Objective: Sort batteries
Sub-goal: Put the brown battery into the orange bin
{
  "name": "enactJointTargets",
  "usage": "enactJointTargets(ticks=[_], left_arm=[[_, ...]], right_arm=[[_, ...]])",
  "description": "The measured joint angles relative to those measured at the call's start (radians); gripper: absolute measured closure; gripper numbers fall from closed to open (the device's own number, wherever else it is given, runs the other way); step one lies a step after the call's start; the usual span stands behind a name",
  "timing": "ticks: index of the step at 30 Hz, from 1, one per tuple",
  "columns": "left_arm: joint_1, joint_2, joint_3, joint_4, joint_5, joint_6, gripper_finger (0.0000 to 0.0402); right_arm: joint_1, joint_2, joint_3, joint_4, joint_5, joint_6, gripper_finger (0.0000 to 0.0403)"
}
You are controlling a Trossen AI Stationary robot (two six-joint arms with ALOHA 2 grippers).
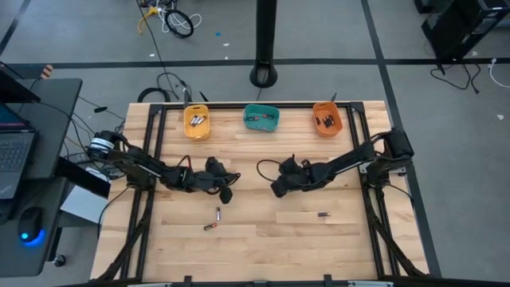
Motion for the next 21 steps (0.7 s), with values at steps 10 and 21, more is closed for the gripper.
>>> enactJointTargets(ticks=[10, 21], left_arm=[[0.000, 0.000, -0.001, 0.025, 0.044, 0.042, 0.0392], [-0.002, 0.000, -0.001, 0.023, 0.056, 0.070, 0.0392]], right_arm=[[0.014, -0.191, 0.038, -0.178, -0.106, -0.456, 0.0238], [-0.095, -0.198, 0.040, -0.351, -0.204, -0.991, 0.0235]])
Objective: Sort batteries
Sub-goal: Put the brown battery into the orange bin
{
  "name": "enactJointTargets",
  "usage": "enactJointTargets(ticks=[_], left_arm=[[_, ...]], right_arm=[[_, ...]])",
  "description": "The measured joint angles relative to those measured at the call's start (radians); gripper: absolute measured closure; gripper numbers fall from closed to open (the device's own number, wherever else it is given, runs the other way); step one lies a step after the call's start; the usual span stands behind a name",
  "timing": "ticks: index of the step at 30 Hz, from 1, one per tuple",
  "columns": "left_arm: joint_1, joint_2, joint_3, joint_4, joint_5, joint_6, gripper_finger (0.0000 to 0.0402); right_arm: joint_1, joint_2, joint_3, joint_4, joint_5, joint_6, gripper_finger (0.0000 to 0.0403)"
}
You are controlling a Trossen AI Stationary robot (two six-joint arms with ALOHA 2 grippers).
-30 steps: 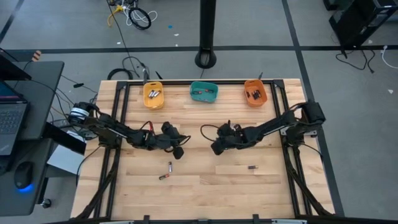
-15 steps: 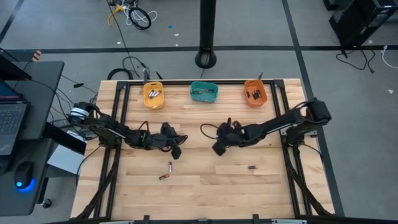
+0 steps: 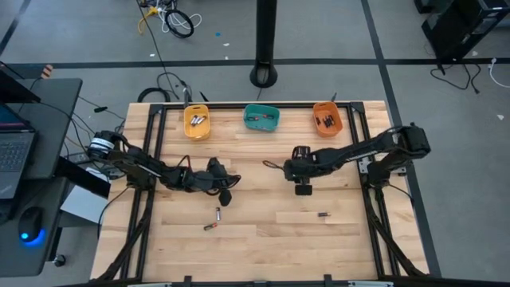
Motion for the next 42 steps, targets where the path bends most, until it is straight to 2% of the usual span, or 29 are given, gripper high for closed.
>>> enactJointTargets(ticks=[5, 9, 13, 17, 22, 33, 37, 42], left_arm=[[0.000, 0.000, 0.000, -0.001, 0.000, 0.008, 0.0392], [0.000, 0.000, 0.000, -0.003, 0.000, 0.014, 0.0391], [0.000, 0.000, 0.000, -0.004, 0.000, 0.042, 0.0390], [0.004, 0.000, 0.000, -0.003, -0.004, 0.061, 0.0390], [0.031, 0.000, 0.000, 0.002, -0.012, 0.061, 0.0390], [0.120, 0.000, 0.000, 0.003, -0.005, 0.139, 0.0389], [0.155, 0.000, 0.000, 0.008, 0.005, 0.174, 0.0389], [0.202, 0.000, 0.000, 0.007, 0.039, 0.216, 0.0389]], right_arm=[[-0.100, 0.064, 0.000, 0.034, -0.009, -0.109, 0.0235], [-0.160, 0.105, 0.002, 0.046, -0.108, -0.153, 0.0236], [-0.182, 0.119, 0.004, 0.056, -0.141, -0.176, 0.0248], [-0.188, 0.112, 0.001, 0.066, -0.153, -0.186, 0.0282], [-0.199, 0.113, 0.000, 0.086, -0.172, -0.195, 0.0345], [-0.239, 0.092, 0.052, 0.080, -0.144, -0.222, 0.0347], [-0.324, 0.030, 0.106, 0.023, -0.094, -0.210, 0.0347], [-0.524, -0.065, 0.118, 0.001, -0.084, -0.157, 0.0347]])
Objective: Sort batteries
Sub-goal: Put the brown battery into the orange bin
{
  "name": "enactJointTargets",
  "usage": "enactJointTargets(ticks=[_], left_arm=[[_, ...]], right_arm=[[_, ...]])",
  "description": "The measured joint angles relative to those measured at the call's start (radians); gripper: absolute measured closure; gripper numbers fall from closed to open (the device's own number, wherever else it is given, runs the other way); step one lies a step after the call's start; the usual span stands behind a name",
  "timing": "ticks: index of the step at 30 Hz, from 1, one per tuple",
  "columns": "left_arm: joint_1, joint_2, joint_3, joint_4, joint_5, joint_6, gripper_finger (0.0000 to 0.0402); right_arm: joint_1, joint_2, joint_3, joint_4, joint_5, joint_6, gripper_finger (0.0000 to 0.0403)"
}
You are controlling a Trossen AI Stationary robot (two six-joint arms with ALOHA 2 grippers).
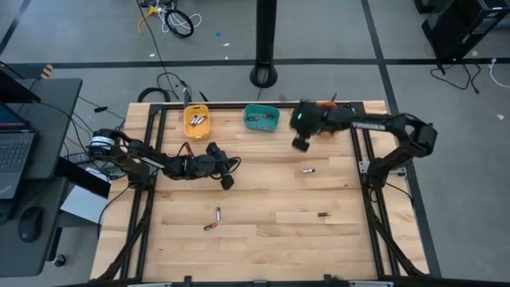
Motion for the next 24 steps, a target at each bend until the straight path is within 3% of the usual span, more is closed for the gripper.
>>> enactJointTargets(ticks=[6, 11, 20, 24], left_arm=[[0.040, 0.000, 0.000, 0.001, 0.006, 0.031, 0.0389], [0.071, 0.000, 0.000, 0.024, 0.052, 0.033, 0.0389], [0.088, 0.000, 0.000, 0.037, 0.093, 0.053, 0.0389], [0.088, 0.000, 0.000, 0.037, 0.107, 0.053, 0.0389]], right_arm=[[-0.288, -0.022, 0.000, -0.021, 0.008, 0.187, 0.0347], [-0.422, 0.035, 0.000, -0.022, -0.027, 0.221, 0.0347], [-0.479, 0.163, -0.001, -0.021, -0.053, 0.262, 0.0345], [-0.487, 0.178, -0.001, -0.031, -0.053, 0.254, 0.0316]])
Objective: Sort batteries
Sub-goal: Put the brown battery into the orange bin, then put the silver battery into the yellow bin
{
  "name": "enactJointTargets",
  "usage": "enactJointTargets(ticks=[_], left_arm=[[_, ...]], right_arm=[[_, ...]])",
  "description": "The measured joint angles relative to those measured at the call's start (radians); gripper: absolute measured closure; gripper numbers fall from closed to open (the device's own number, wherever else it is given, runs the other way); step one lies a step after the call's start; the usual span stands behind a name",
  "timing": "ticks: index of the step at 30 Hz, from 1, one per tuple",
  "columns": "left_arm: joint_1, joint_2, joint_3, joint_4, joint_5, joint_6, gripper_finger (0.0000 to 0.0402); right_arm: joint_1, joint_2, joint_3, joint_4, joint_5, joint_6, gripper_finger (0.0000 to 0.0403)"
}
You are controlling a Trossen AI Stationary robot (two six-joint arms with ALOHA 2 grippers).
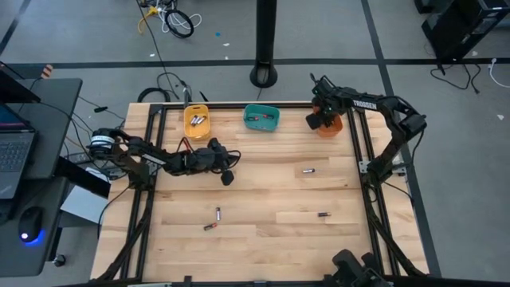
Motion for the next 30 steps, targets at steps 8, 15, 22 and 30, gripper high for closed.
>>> enactJointTargets(ticks=[8, 15, 22, 30], left_arm=[[0.000, 0.000, 0.000, -0.001, 0.000, 0.002, 0.0389], [0.000, 0.000, 0.000, -0.002, 0.000, 0.029, 0.0389], [0.000, 0.000, 0.000, -0.005, 0.000, 0.062, 0.0389], [0.000, 0.000, 0.000, -0.004, 0.000, 0.074, 0.0389]], right_arm=[[0.015, -0.101, 0.035, -0.139, 0.061, -0.068, 0.0278], [0.166, -0.259, 0.040, -0.280, -0.069, -0.182, 0.0270], [0.422, -0.408, -0.049, -0.291, -0.157, -0.243, 0.0269], [0.642, -0.440, -0.149, -0.266, -0.157, -0.152, 0.0268]])
